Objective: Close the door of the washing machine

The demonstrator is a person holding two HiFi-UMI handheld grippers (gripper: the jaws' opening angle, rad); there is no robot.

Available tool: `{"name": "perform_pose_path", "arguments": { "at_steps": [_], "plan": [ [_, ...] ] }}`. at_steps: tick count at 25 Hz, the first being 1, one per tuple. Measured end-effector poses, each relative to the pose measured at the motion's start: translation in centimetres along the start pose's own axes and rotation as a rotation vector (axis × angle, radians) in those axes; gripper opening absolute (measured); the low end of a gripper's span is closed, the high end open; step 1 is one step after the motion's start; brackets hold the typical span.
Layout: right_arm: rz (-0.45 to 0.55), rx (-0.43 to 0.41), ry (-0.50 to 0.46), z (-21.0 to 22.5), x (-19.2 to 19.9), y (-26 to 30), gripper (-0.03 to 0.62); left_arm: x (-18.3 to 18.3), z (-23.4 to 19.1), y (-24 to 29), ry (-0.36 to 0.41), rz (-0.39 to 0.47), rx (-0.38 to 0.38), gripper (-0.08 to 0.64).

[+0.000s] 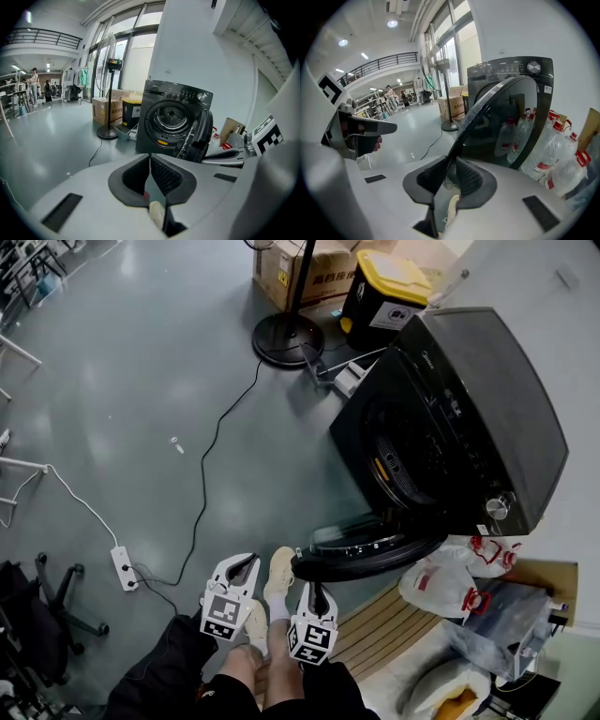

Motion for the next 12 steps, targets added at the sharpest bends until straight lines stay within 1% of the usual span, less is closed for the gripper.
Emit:
{"name": "perform_pose_path", "arguments": {
  "at_steps": [6, 10, 12],
  "plan": [
    [0.015, -0.028, -0.01, -0.8, -1.7, 1.9, 0.075, -1.7, -0.2, 2.4, 0.021, -0.005, 0.014, 0.032],
    [0.021, -0.041, -0.032, -1.3, -3.1, 3.2, 0.065, -2.4, -0.7, 3.2, 0.016, -0.014, 0.011, 0.032],
    [0.014, -0.053, -0.036, -1.5, -4.0, 4.0, 0.078, -2.9, -1.1, 3.4, 0.012, -0.021, 0.006, 0.032]
  ]
}}
Point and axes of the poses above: the fingertips, and each gripper's own axes: y forward along the fingers, z to its right, x out of its underside, the point moved 2 cm from there along -y, backward along the fingers, and after that the axes turned 9 degrees about x, right-handed, at the moved point
